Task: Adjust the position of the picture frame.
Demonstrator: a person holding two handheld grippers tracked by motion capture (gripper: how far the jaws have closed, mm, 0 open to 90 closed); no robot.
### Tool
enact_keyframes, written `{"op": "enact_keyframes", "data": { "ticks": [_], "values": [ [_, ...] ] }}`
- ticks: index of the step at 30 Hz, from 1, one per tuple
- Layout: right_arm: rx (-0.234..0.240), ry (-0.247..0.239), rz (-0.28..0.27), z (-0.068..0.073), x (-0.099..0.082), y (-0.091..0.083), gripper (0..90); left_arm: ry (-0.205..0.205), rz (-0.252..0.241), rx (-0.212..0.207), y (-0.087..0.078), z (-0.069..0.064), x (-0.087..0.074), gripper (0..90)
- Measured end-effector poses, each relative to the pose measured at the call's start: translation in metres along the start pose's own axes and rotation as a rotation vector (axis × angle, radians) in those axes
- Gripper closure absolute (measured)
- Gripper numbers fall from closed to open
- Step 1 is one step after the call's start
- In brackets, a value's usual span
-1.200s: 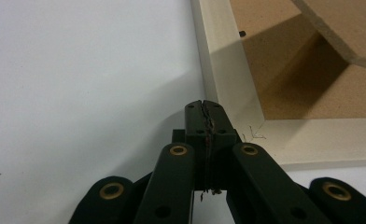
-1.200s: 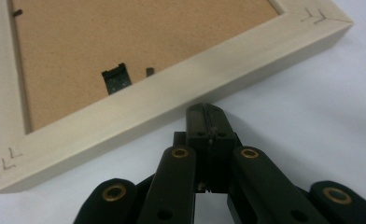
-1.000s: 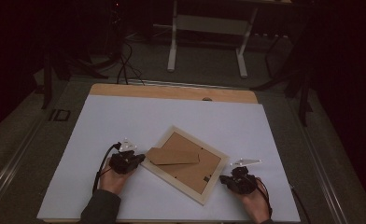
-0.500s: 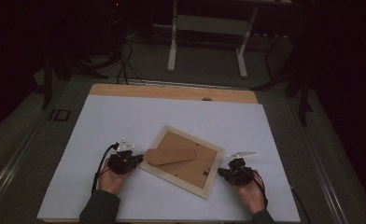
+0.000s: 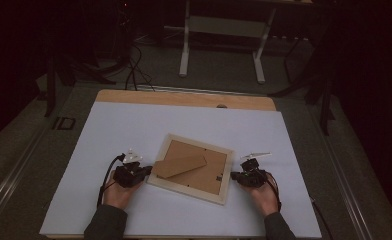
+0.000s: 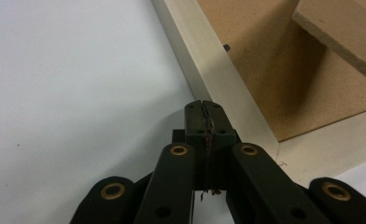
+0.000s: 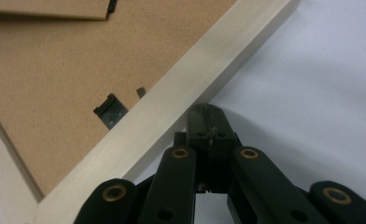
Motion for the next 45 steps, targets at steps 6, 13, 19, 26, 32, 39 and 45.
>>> {"op": "enact_keyframes", "data": {
  "ticks": [6, 13, 19, 26, 32, 39, 45],
  "values": [
    [0.0, 0.021, -0.009, -0.005, 0.01, 0.006, 90.0, -0.013, 0.001, 0.001, -0.002, 0.0, -0.002, 90.0],
    [0.012, 0.034, -0.003, -0.011, 0.02, 0.01, 90.0, -0.01, 0.011, 0.0, -0.005, -0.003, -0.005, 90.0],
    [0.02, 0.062, -0.013, -0.019, 0.025, 0.011, 90.0, -0.003, 0.008, -0.015, -0.007, -0.01, -0.006, 90.0],
    [0.025, 0.073, -0.02, -0.024, 0.029, 0.012, 90.0, -0.002, 0.008, -0.02, -0.007, -0.014, -0.007, 90.0],
    [0.034, 0.081, -0.026, -0.026, 0.03, 0.012, 90.0, -0.005, 0.005, -0.015, -0.007, -0.015, -0.007, 90.0],
    [0.002, 0.076, -0.021, -0.025, 0.031, 0.012, 90.0, -0.002, 0.0, -0.013, -0.006, -0.017, -0.007, 90.0],
    [-0.012, 0.058, -0.024, -0.023, 0.028, 0.011, 90.0, -0.003, -0.006, -0.009, -0.006, -0.017, -0.007, 90.0]
  ]
}}
Point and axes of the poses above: each handheld gripper's, and its own axes: y roughly forward along the jaws, x roughly out of its top, z roughly to its left, the point moved 6 cm from there along y, roughly forward along the jaws, and after that the axes turned 10 degrees about x, right-handed, at the moved point
